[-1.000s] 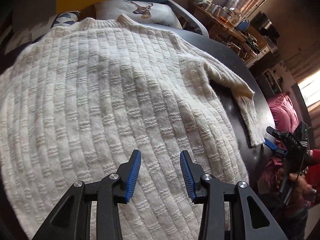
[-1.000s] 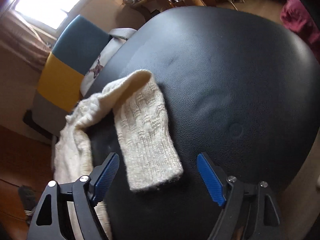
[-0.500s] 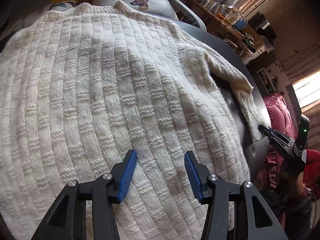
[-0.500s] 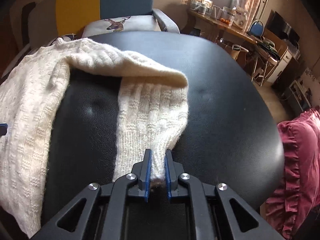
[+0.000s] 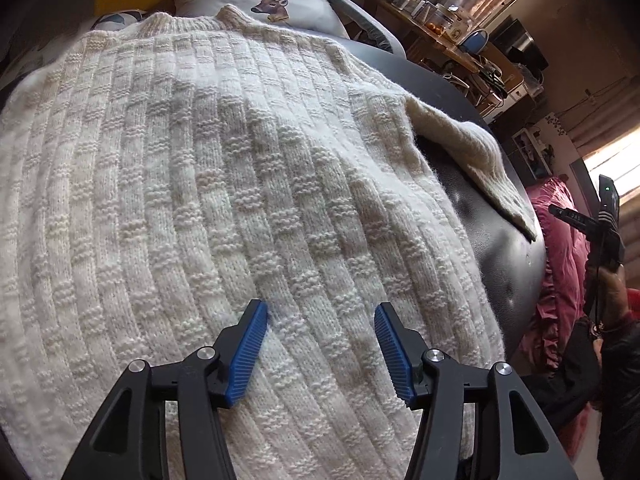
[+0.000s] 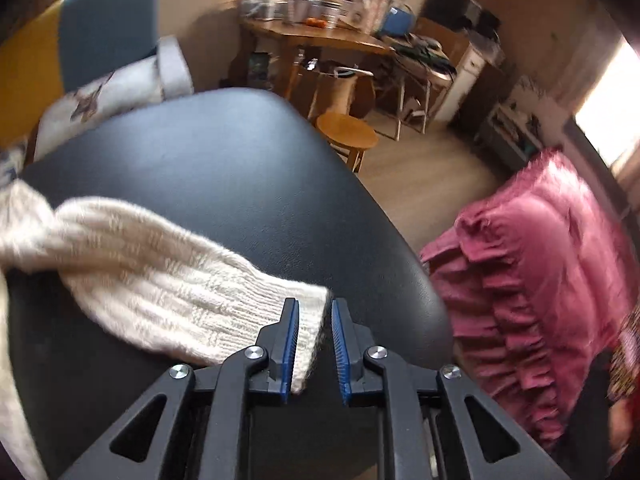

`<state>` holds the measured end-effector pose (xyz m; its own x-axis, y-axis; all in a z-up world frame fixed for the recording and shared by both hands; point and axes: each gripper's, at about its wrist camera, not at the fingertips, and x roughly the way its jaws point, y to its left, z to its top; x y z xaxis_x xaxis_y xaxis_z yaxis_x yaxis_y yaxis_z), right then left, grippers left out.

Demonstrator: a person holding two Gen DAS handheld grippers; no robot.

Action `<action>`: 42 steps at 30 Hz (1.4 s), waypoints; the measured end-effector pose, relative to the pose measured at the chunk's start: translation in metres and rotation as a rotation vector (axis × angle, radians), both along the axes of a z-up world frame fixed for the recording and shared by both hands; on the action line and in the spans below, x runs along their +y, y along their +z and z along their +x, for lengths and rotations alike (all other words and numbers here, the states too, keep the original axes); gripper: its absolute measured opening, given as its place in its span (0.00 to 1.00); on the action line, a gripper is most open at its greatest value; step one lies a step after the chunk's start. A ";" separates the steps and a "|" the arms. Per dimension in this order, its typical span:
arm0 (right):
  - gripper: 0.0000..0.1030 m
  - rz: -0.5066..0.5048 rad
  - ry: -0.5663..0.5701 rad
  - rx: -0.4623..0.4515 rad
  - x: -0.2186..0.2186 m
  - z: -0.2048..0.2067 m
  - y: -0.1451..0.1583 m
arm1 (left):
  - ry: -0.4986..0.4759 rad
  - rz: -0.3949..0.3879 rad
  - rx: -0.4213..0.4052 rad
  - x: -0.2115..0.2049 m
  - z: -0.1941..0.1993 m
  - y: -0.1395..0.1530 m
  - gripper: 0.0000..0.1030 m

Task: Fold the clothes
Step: 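Grasp the sleeve cuff with the right gripper and fold it across the body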

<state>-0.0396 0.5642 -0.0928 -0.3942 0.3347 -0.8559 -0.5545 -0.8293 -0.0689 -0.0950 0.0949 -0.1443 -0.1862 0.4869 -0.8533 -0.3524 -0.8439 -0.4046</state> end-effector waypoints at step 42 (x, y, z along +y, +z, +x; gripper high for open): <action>0.10 -0.025 -0.037 -0.003 0.006 -0.019 -0.058 | -0.199 -0.305 0.279 0.169 -0.186 -0.013 0.58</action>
<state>-0.0588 0.5698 -0.1508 -0.3794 0.3276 -0.8653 -0.5842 -0.8100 -0.0505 -0.2806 0.2642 -0.1569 -0.3573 0.2705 -0.8940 -0.5799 -0.8146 -0.0147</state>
